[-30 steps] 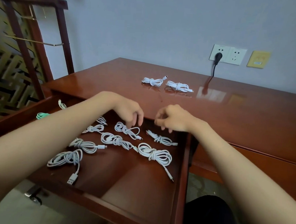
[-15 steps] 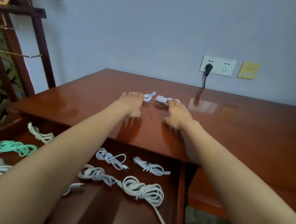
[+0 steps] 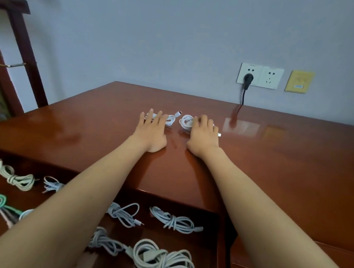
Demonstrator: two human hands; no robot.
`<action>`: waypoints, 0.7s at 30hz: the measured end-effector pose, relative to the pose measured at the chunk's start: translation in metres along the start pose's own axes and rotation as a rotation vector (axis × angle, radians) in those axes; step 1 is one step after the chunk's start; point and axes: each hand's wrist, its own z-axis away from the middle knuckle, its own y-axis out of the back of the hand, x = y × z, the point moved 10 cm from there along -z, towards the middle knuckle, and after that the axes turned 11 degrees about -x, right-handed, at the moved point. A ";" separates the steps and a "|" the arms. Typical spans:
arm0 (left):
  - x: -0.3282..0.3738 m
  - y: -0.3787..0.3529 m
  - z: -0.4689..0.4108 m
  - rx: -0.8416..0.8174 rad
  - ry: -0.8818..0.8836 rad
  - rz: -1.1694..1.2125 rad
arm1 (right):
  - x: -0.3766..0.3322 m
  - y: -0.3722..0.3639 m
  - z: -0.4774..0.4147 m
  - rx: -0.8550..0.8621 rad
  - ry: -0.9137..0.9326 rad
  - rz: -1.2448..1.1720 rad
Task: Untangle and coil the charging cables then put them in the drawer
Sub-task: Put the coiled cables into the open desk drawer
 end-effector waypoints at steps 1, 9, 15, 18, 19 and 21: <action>0.000 0.000 -0.002 -0.005 -0.003 0.008 | -0.001 0.005 0.003 0.043 -0.004 0.035; -0.004 0.009 0.001 0.080 0.040 0.031 | 0.004 0.008 0.014 0.056 -0.009 -0.008; 0.012 0.024 0.012 0.253 -0.069 -0.001 | 0.005 0.015 0.030 0.133 -0.046 0.029; 0.011 0.029 0.015 0.308 -0.080 0.124 | 0.007 0.013 0.035 0.106 -0.034 -0.007; 0.008 0.028 0.014 0.288 -0.059 0.150 | 0.007 0.012 0.037 0.095 -0.023 -0.033; 0.001 0.021 0.012 0.190 0.008 0.154 | 0.008 0.011 0.042 0.080 -0.011 -0.077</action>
